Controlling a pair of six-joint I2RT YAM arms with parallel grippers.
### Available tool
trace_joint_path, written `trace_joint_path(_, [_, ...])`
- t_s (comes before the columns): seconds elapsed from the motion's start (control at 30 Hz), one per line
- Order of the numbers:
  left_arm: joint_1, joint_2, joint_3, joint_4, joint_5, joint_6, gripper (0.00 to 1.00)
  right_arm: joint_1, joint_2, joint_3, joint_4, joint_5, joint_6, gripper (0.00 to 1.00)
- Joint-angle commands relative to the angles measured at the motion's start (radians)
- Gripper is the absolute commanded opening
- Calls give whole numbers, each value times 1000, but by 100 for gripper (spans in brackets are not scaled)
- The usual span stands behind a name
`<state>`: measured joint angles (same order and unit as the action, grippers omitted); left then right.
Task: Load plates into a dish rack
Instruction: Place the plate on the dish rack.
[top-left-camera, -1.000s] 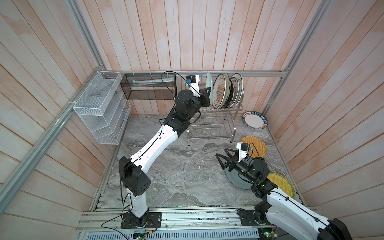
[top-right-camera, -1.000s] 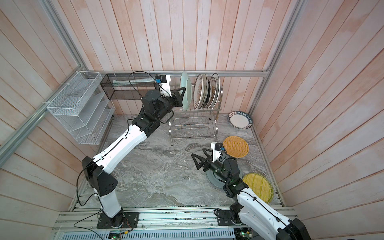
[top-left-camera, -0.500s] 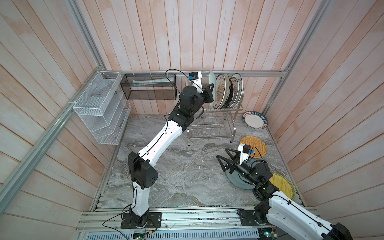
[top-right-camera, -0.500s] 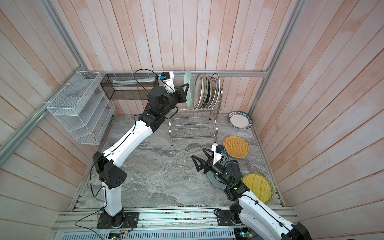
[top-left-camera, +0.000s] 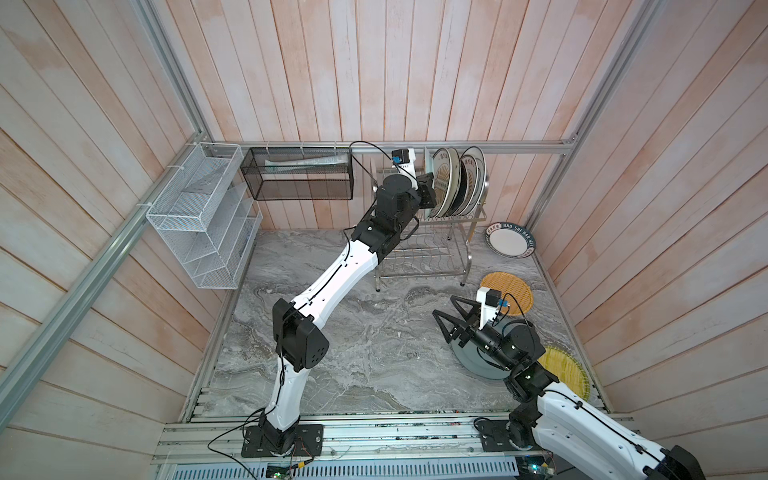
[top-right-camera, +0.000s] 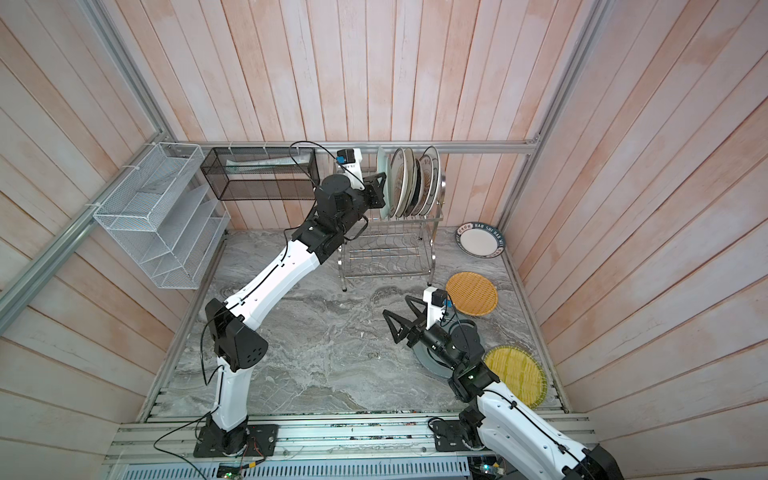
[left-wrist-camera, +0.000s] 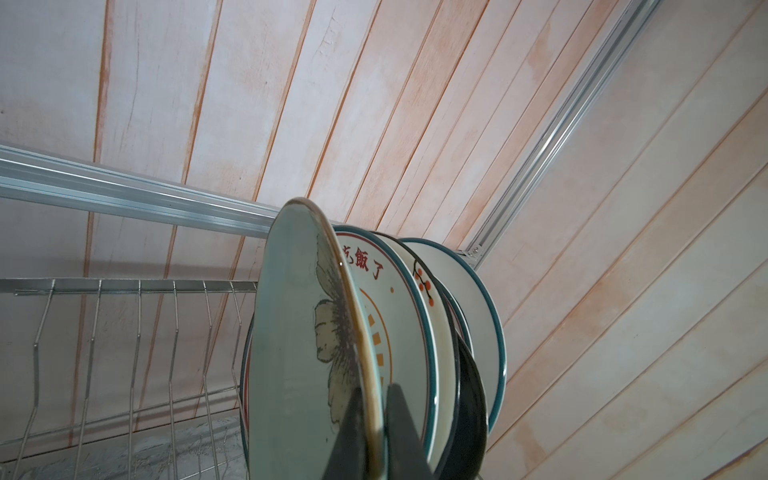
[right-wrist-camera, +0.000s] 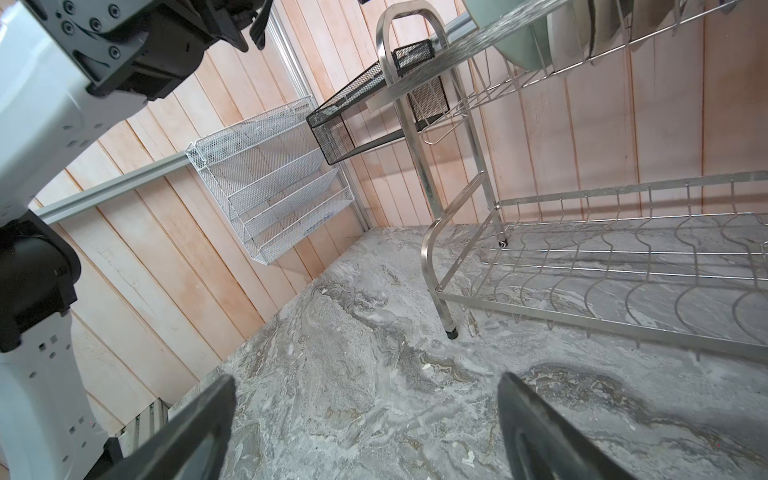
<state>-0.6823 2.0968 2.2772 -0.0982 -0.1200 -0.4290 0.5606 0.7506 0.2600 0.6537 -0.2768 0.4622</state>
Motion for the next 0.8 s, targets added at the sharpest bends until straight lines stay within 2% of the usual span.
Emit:
trace_joint_path(0.0, [-9, -8, 62, 102, -23, 57, 0, 5, -4, 2, 9, 14, -10, 98])
trace_joint_path(0.1, [-14, -4, 82, 112, -15, 62, 0, 5, 4, 4, 12, 13, -10, 98])
trace_joint_path(0.23, [-46, 23, 151, 91, -81, 133, 0, 6, 13, 8, 10, 9, -8, 98])
trace_joint_path(0.33, [-51, 47, 189, 60, -111, 128, 0, 7, 13, 8, 10, 9, -6, 98])
trace_joint_path(0.77, [-53, 78, 155, 31, -173, 110, 0, 7, 30, 13, 10, 7, -4, 98])
